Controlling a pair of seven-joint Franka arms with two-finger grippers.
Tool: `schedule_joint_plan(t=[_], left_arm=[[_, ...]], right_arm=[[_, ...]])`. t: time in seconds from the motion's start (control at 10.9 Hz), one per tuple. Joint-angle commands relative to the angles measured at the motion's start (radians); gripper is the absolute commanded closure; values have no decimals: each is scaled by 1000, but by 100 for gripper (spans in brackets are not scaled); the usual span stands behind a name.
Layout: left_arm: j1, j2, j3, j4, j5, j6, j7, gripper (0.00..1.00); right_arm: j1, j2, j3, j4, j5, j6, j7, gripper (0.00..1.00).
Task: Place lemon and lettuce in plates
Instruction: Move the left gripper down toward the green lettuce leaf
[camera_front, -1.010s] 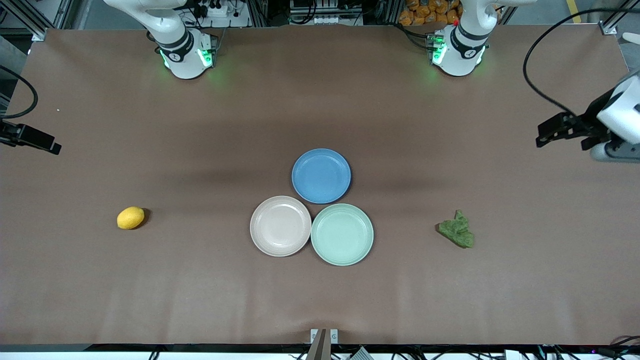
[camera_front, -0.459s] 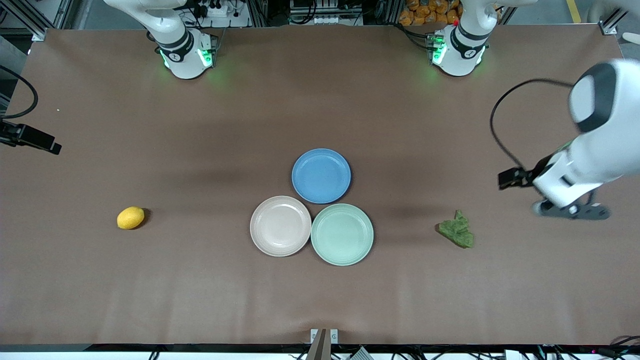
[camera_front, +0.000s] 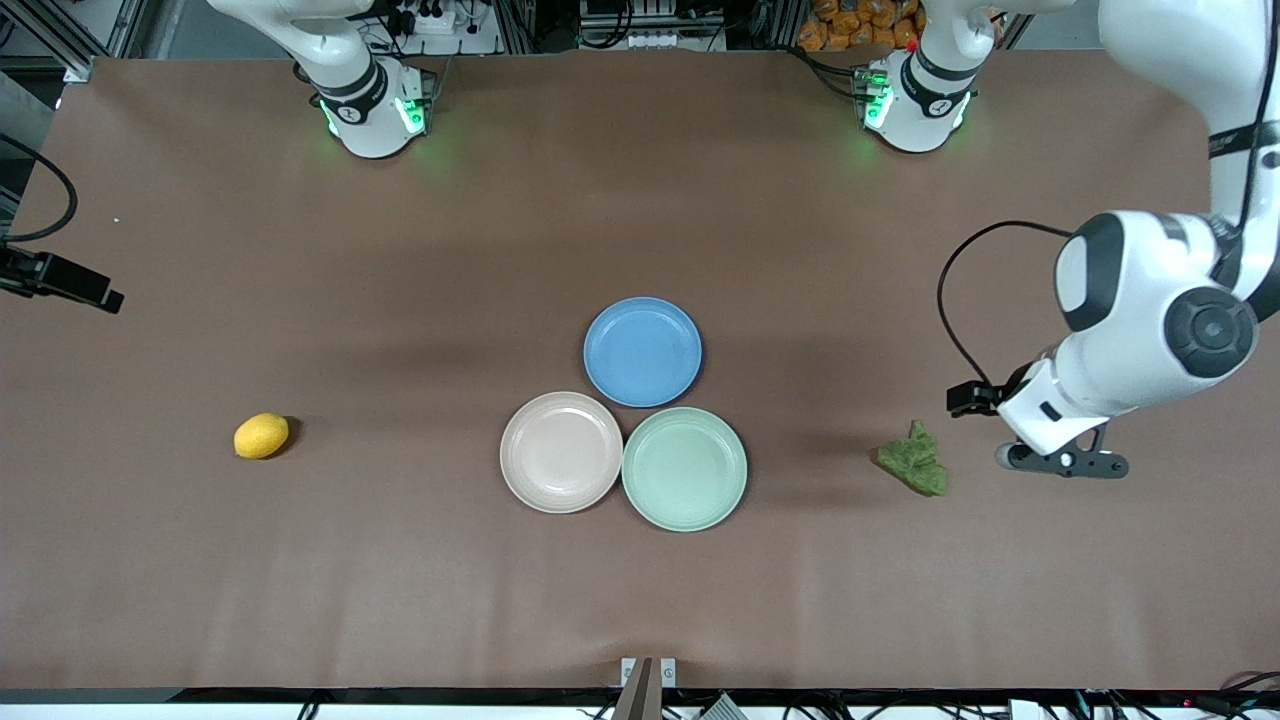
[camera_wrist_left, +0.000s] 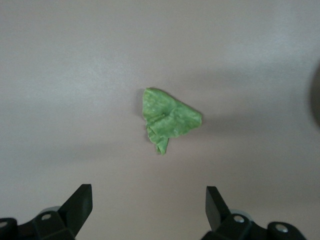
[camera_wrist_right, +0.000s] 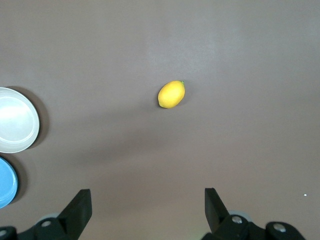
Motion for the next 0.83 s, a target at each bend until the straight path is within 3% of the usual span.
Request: schedule_joint_plan(t=[0.0,0.46,0.73], left_arm=[[-1,54,4,-9,-19,76,13,0],[-8,153,-4,-12,-14,166,16,0],[-8,184,-4,-13,-11,197,16,0]], right_arm=[[-49,-14,6,-51,2,24,-13,0],[-91,3,6,-143,3,130,-67,0],[-88,90,7,-173,6,208,-68,0]])
